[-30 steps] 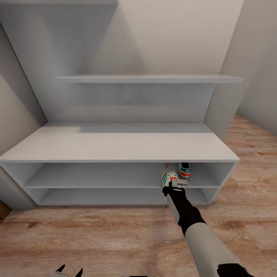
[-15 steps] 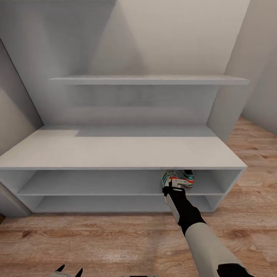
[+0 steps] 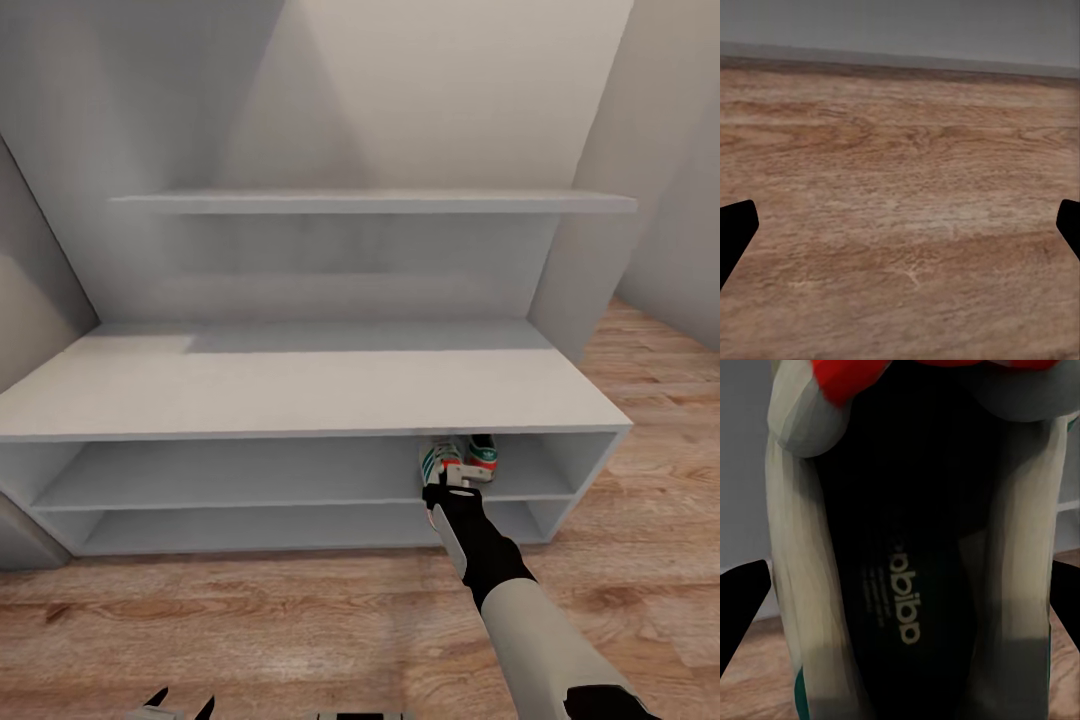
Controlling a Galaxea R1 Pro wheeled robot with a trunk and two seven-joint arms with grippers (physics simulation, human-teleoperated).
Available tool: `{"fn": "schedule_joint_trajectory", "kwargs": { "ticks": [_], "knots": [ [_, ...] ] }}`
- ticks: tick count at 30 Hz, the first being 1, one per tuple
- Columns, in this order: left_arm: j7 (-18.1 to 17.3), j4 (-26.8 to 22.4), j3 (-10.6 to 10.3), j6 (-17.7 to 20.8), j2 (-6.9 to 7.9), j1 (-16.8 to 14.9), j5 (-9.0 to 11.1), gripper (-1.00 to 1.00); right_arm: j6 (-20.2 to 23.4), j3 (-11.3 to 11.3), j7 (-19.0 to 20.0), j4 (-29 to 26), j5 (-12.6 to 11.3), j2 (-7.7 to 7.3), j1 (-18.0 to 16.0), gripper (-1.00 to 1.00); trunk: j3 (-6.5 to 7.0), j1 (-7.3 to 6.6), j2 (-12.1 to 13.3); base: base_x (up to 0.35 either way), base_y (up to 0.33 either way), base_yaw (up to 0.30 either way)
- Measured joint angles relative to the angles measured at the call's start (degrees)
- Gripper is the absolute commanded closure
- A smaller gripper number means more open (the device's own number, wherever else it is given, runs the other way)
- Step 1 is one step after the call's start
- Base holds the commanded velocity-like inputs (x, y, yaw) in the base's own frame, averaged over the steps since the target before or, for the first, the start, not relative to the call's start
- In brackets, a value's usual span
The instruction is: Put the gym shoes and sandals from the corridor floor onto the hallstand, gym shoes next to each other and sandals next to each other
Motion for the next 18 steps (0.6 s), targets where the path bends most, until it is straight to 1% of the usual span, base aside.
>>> {"fn": "schedule_joint_trajectory", "kwargs": {
  "ticks": [7, 15, 18],
  "knots": [
    [0.0, 0.0, 0.0, 0.0, 0.00, 0.0, 0.0, -1.00, 0.0, 0.0, 0.0, 0.0, 0.0, 0.00, 0.0, 1.00, -0.51, 0.00, 0.0, 0.000, 0.000, -0.001],
    [0.0, 0.0, 0.0, 0.0, 0.00, 0.0, 0.0, -1.00, 0.0, 0.0, 0.0, 0.0, 0.0, 0.00, 0.0, 1.00, -0.60, 0.00, 0.0, 0.000, 0.000, 0.000],
    [0.0, 0.0, 0.1, 0.1, 0.00, 0.0, 0.0, -1.00, 0.0, -0.1, 0.0, 0.0, 0.0, 0.00, 0.0, 1.00, -1.13, 0.05, 0.0, 0.000, 0.000, 0.000]
  ]
}}
